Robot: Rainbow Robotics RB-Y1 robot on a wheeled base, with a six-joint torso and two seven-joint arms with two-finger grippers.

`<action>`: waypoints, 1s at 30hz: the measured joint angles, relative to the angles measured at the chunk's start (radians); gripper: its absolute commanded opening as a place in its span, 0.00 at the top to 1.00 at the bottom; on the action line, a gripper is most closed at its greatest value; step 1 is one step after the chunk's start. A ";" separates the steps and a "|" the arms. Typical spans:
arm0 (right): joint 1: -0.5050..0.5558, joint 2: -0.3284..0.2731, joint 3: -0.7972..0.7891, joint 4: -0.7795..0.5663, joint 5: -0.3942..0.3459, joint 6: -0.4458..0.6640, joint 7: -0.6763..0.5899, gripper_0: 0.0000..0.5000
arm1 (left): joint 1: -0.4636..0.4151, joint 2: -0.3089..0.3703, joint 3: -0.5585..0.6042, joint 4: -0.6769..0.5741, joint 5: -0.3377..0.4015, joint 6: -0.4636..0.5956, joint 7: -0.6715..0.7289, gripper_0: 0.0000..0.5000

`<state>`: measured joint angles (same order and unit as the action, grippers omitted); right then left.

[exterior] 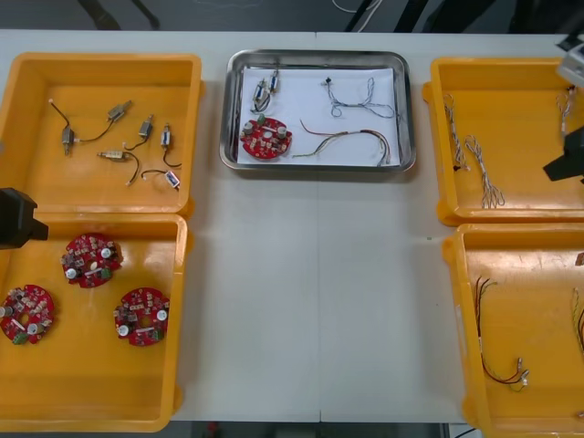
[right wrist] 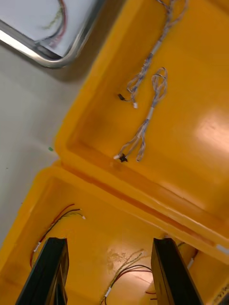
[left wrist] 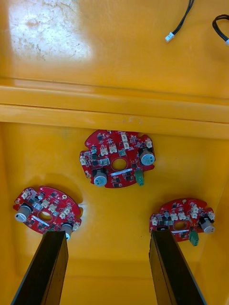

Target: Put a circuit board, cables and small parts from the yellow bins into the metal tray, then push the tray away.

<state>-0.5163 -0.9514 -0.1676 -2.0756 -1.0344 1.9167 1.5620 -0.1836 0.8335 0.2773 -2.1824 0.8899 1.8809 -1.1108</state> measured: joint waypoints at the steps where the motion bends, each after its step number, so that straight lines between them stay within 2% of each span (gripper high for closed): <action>1: 0.021 0.000 -0.025 0.000 0.014 0.000 0.000 0.00 | 0.000 0.000 0.000 0.000 0.000 0.000 0.000 0.00; 6: 0.134 0.000 -0.121 0.000 0.057 0.000 -0.001 0.00 | 0.000 0.000 0.000 0.000 0.000 0.000 0.000 0.00; 17: 0.370 0.003 -0.247 0.000 0.075 0.000 -0.016 0.00 | 0.000 0.000 0.003 0.000 0.000 0.000 0.000 0.00; 26: 0.406 0.097 -0.363 -0.007 0.129 0.000 -0.020 0.00 | 0.000 0.000 0.003 0.000 0.000 0.000 0.000 0.00; 30: 0.406 0.134 -0.366 -0.029 0.139 0.000 -0.115 0.00 | 0.000 0.000 0.003 0.000 0.000 0.000 0.000 0.00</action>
<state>-0.1099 -0.8170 -0.5340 -2.1041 -0.8952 1.9168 1.4472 -0.1836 0.8335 0.2801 -2.1825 0.8899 1.8809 -1.1108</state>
